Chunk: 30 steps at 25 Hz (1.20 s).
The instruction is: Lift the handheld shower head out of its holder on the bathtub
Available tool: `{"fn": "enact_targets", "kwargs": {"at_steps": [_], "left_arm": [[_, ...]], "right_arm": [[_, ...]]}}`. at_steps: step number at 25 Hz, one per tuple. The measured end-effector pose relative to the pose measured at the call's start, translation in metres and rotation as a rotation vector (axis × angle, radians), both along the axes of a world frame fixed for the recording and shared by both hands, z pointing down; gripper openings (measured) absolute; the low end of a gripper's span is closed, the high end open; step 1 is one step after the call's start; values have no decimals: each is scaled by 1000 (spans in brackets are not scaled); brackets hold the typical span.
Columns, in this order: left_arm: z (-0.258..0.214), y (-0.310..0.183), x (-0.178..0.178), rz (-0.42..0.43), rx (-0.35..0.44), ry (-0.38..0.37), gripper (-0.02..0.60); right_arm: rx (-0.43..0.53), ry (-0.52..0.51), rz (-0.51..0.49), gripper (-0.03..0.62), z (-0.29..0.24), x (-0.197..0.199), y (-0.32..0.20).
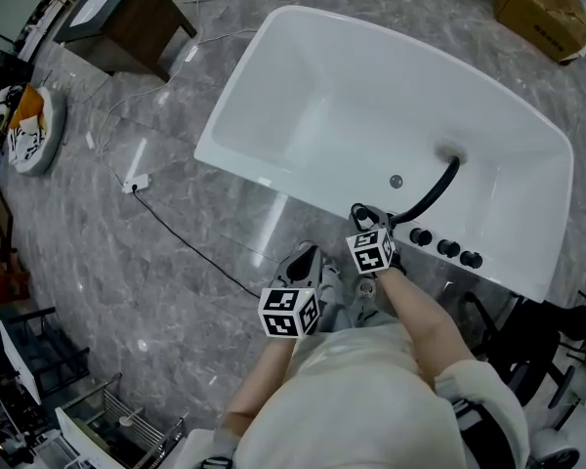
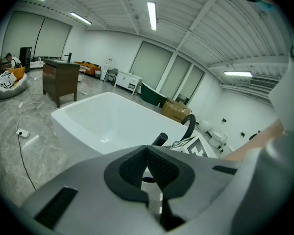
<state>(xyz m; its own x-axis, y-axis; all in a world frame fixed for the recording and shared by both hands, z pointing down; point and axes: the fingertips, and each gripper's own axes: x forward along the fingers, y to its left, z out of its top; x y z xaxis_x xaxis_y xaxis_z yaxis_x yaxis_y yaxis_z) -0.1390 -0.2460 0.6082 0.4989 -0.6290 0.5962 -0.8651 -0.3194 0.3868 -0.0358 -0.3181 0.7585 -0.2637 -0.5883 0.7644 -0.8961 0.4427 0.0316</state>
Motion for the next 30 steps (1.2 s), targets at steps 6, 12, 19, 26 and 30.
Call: {"fn": "enact_targets", "kwargs": {"at_steps": [6, 12, 19, 26, 30], "left_arm": [[-6, 10, 5, 2, 14, 4, 20], [-12, 24, 16, 1, 33, 4, 20], [-18, 40, 28, -22, 52, 6, 20], [-28, 58, 39, -57, 75, 11, 20], [-28, 71, 45, -80, 76, 13, 20]], "right_arm": [[50, -28, -19, 143, -24, -2, 3], [100, -64, -47, 143, -50, 0, 12], [159, -113, -51, 143, -80, 8, 24], [219, -146, -77, 143, -110, 16, 38], [228, -179, -68, 143, -121, 25, 49]]}}
